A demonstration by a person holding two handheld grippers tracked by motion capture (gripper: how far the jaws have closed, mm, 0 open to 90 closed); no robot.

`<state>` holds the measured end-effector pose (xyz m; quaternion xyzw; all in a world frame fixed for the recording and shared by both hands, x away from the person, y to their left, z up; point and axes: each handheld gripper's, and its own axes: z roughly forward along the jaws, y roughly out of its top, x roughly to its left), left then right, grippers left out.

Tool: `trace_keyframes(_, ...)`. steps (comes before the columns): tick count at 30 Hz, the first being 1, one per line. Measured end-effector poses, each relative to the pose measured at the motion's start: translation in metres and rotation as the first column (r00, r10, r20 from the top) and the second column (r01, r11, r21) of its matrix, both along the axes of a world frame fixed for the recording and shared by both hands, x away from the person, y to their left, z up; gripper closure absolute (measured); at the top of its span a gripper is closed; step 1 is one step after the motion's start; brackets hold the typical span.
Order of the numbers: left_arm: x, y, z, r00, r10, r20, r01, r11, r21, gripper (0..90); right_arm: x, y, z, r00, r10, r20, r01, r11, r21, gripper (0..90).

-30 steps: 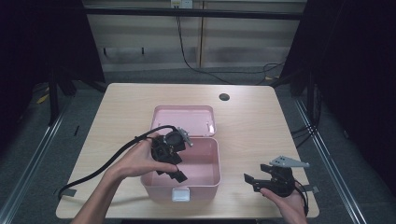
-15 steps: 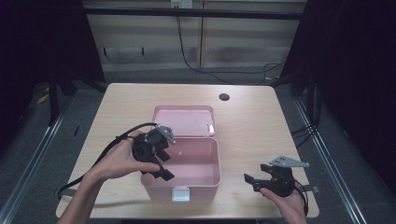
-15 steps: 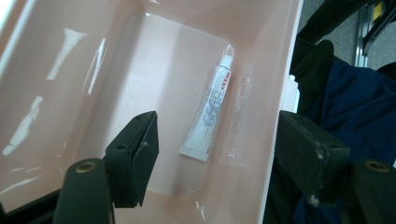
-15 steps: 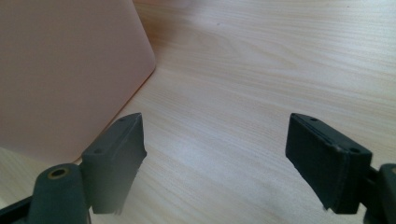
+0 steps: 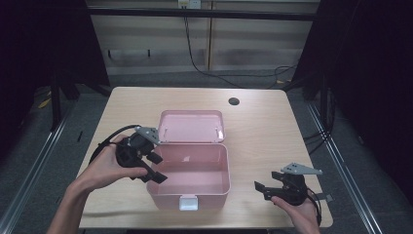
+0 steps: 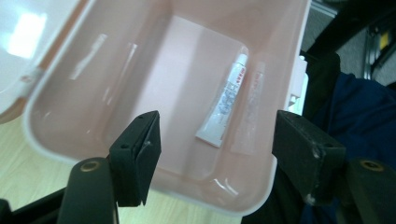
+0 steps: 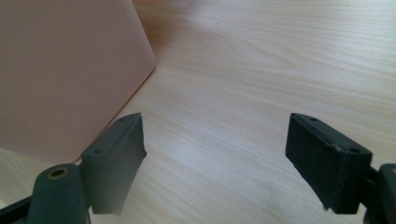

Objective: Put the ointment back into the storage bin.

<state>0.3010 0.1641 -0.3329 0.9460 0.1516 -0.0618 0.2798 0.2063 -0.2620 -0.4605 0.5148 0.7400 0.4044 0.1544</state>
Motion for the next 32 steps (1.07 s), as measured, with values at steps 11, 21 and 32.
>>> trace_keyframes(11,-0.004,0.042,-0.009,0.9923,0.119,0.034,-0.116,0.9901,-0.079,33.0,0.000,0.000,0.000,1.0000,-0.007,-0.007,0.007,1.000,0.000,19.3)
trace_keyframes(21,-0.017,0.078,-0.029,0.9740,0.222,0.043,-0.214,0.9665,-0.142,31.5,0.000,0.000,0.000,0.9999,-0.011,-0.008,0.011,1.000,-0.002,19.8)
trace_keyframes(32,-0.022,0.110,-0.059,0.9449,0.326,0.031,-0.319,0.9383,-0.133,29.4,0.002,0.000,-0.002,0.9998,-0.020,-0.008,0.019,1.000,-0.006,19.8)
